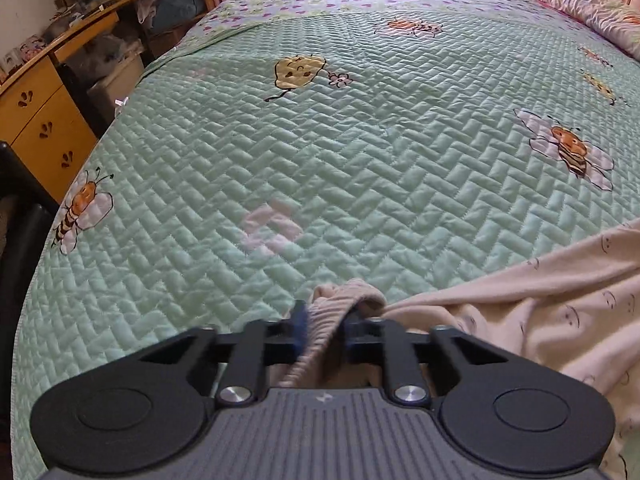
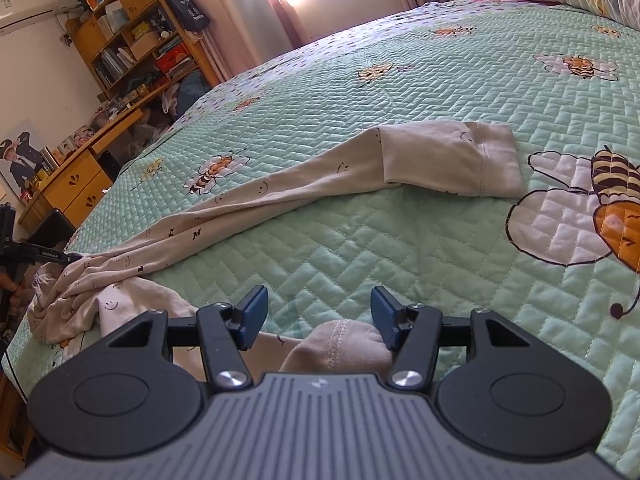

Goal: Fold clothes

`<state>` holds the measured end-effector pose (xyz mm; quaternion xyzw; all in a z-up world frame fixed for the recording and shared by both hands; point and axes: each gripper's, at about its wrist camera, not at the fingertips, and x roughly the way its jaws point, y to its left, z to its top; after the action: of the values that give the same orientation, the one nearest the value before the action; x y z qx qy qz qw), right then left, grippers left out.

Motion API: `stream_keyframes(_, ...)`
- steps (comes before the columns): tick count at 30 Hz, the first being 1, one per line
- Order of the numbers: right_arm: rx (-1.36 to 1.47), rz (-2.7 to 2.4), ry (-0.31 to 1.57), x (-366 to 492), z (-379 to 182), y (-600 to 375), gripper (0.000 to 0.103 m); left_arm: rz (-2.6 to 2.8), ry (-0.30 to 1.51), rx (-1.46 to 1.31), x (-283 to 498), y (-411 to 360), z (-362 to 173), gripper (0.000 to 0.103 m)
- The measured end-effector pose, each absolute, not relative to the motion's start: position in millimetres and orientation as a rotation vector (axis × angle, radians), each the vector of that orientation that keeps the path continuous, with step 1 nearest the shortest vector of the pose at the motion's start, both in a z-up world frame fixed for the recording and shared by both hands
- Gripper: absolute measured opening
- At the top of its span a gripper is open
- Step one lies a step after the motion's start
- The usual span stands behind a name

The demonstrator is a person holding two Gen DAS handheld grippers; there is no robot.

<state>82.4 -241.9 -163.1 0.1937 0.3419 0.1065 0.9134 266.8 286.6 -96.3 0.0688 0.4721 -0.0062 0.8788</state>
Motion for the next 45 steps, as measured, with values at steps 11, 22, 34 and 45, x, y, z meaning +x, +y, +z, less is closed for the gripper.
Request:
stream_keyframes(11, 0.403, 0.214, 0.689, 81, -164, -243, 0.059, 0.148, 0.624, -0.364, 263, 345, -4, 0.008)
stream_keyframes(22, 0.357, 0.212, 0.655, 80, -153, -243, 0.059, 0.297, 0.79, 0.051, 269, 308, -60, 0.008)
stream_keyframes(34, 0.601, 0.132, 0.695, 152, -158, -282, 0.067, 0.345, 0.78, 0.181, 284, 306, -75, 0.008)
stream_keyframes(45, 0.876, 0.123, 0.705, 183, -179, -313, 0.067, 0.376, 0.792, 0.252, 292, 294, -84, 0.008)
